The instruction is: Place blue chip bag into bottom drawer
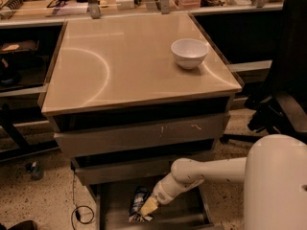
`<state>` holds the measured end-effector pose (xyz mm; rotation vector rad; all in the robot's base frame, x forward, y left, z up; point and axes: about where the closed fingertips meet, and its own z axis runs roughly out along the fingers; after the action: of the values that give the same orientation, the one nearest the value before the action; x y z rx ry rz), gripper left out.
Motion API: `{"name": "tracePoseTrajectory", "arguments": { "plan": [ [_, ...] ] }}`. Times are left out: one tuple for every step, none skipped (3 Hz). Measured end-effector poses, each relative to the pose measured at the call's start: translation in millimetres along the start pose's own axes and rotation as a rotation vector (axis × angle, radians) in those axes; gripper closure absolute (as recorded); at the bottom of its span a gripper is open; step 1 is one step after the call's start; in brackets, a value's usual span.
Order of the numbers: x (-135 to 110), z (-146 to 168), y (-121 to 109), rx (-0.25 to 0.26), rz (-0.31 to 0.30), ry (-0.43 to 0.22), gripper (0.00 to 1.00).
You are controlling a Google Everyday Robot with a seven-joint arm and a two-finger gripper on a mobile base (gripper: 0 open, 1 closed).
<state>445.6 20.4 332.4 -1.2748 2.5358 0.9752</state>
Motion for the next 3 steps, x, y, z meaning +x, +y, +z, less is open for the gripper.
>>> {"name": "tracePoseTrajectory", "arguments": {
  "plan": [
    [13.4, 27.5, -35.7, -0.011, 0.065, -0.004, 1.00],
    [13.5, 28.9, -36.5, -0.012, 0.067, -0.005, 1.00],
    [19.2, 45.4, -35.0, -0.037, 0.079, 0.000, 1.00]
  ]
}}
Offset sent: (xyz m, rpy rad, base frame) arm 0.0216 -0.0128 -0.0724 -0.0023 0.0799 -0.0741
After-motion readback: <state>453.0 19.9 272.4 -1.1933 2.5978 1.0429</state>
